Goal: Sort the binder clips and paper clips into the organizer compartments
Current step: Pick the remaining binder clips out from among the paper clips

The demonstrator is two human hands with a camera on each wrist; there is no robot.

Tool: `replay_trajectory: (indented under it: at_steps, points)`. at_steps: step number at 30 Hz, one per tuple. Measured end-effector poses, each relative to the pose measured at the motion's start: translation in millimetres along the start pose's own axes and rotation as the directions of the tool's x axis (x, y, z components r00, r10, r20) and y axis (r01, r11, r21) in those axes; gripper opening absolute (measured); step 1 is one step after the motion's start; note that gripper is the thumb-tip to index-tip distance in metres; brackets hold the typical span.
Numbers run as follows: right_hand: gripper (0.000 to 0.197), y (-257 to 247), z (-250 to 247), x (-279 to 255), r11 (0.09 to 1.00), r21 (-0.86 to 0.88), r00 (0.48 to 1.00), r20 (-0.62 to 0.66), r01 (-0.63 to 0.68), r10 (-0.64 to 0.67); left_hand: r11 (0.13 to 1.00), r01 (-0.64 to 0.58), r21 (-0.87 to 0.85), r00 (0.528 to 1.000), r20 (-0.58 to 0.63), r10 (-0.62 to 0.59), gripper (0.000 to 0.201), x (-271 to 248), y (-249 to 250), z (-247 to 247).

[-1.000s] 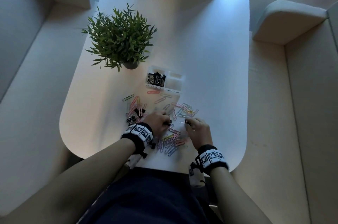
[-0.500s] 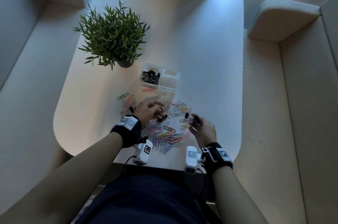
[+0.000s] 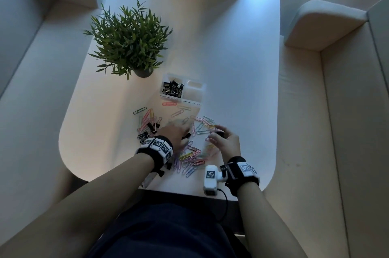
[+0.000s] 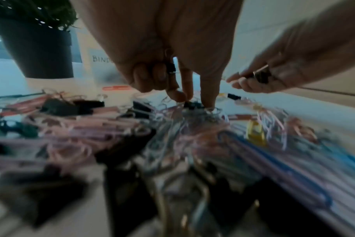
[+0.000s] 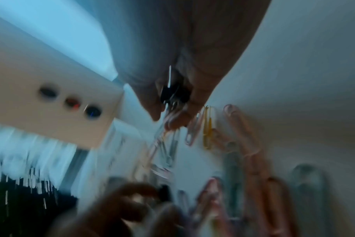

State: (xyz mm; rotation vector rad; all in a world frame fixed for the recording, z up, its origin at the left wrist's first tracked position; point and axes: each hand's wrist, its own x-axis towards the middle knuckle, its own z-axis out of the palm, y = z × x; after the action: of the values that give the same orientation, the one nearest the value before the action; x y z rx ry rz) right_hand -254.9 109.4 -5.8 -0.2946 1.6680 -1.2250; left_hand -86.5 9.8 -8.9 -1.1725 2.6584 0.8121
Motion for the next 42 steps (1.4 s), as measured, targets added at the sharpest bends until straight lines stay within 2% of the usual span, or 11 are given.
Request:
replay_trajectory:
  at_steps: [5, 9, 14, 16, 17, 19, 20, 27, 31, 35, 42]
  points:
    - [0.049, -13.8, -2.9, -10.4, 0.835, 0.501, 0.965, 0.23, -0.226, 0.124, 0.992, -0.08, 0.095, 0.994, -0.073, 0.087, 0.026, -1.9, 8.2, -5.4]
    - [0.053, -22.7, -9.7, -15.2, 0.639, 0.681, 0.926, 0.349, -0.358, 0.146, 0.989, -0.083, -0.126, 0.983, -0.174, 0.061, 0.017, -0.8, 5.0, -1.2]
    - [0.031, -20.9, -9.6, -10.8, 0.712, 0.658, 0.967, 0.115, -0.247, 0.229, 0.874, 0.121, -0.471, 0.963, -0.159, -0.219, 0.021, 0.0, -0.2, -3.9]
    - [0.018, -15.0, -10.4, -3.7, 0.914, 0.392, 0.978, -0.128, -0.101, 0.162, 0.546, 0.204, -0.813, 0.917, -0.036, -0.396, 0.028, -0.4, -2.6, -11.1]
    - [0.013, -12.6, -12.7, -0.1, 0.994, 0.099, 0.975, -0.214, -0.035, 0.056, 0.226, 0.195, -0.954, 0.886, 0.073, -0.458, 0.031, -0.8, -3.9, -14.4]
    - [0.016, -8.3, -15.3, 5.7, 0.849, -0.518, 0.963, -0.16, 0.106, -0.218, -0.347, 0.103, -0.932, 0.83, 0.273, -0.486, 0.028, -1.9, -9.4, -20.0]
    - [0.021, -6.3, -13.5, 7.5, 0.718, -0.671, 0.952, -0.057, 0.187, -0.301, -0.495, 0.057, -0.867, 0.813, 0.328, -0.481, 0.025, -1.9, -12.7, -22.5]
    - [0.008, 5.5, 7.6, 18.8, 0.433, -0.828, 0.903, 0.186, 0.356, -0.388, -0.695, -0.037, -0.718, 0.897, 0.283, -0.34, 0.061, -6.2, -25.4, -48.1]
    - [0.007, 5.2, 5.9, 19.0, 0.445, -0.81, 0.891, 0.195, 0.382, -0.41, -0.65, 0.016, -0.76, 0.871, 0.33, -0.365, 0.051, -8.5, -33.9, -59.2]
    - [0.005, 8.7, -0.5, 16.6, 0.525, -0.764, 0.873, 0.099, 0.374, -0.477, -0.245, 0.199, -0.949, 0.764, 0.307, -0.567, 0.036, -2.3, -32.9, -72.5]
    - [0.022, -3.2, 9.1, 16.7, 0.974, -0.184, 0.95, -0.254, 0.135, -0.18, 0.452, 0.296, -0.842, 0.855, 0.023, -0.518, 0.026, 60.0, -38.9, -119.7]
